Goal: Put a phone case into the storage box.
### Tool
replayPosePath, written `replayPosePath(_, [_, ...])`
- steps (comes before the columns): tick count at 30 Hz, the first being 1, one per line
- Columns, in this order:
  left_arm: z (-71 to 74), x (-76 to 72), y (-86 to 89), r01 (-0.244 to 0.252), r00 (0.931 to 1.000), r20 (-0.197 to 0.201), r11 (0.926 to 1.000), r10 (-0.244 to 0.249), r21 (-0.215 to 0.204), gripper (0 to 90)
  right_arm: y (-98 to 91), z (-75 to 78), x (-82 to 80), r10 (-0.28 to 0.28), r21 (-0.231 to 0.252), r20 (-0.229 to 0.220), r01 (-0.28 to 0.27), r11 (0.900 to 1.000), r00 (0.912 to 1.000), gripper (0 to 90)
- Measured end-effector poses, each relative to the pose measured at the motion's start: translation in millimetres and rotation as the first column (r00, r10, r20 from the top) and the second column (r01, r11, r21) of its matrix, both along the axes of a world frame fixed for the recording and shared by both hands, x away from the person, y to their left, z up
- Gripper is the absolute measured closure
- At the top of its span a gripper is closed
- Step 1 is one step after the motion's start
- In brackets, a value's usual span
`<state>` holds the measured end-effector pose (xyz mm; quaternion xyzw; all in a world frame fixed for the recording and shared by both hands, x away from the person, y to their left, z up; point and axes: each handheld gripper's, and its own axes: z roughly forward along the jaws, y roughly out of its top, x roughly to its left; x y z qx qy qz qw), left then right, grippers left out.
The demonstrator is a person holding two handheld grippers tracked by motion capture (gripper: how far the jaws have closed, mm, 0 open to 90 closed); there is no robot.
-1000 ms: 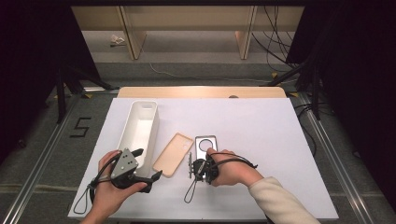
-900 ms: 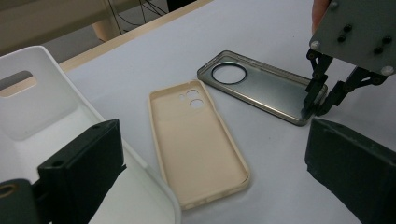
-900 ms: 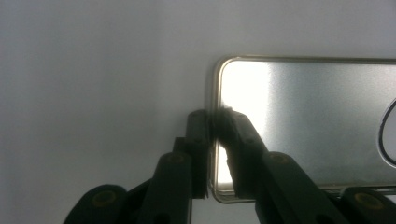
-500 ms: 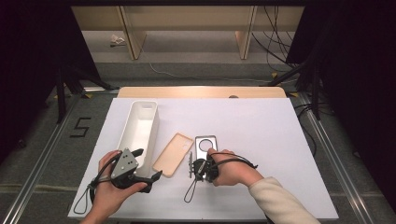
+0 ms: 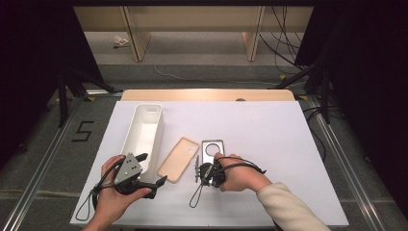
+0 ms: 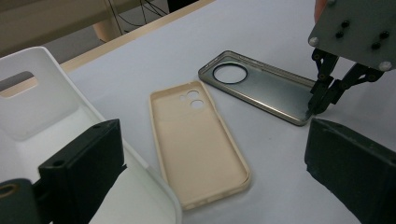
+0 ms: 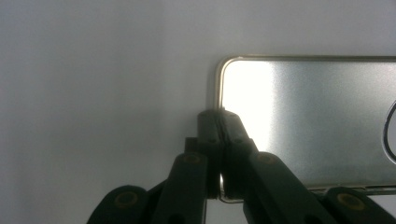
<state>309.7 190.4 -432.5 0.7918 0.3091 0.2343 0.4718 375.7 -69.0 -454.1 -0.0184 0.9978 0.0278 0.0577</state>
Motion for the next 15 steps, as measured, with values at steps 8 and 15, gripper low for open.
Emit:
replayPosePath(8, [0.4, -0.2, 0.6, -0.005, 1.0000, 0.003, 1.0000, 0.005, -0.003, 4.5, -6.9, 11.0, 2.6, -0.020, 0.054, -0.006, 0.020, 0.9983, 0.9998, 89.0])
replayPosePath(15, [0.7, -0.3, 0.9, -0.006, 1.0000, 0.004, 1.0000, 0.007, -0.006, 4.5, -13.6, 20.8, 3.3, -0.036, 0.108, -0.003, 0.036, 0.9935, 0.9994, 89.0])
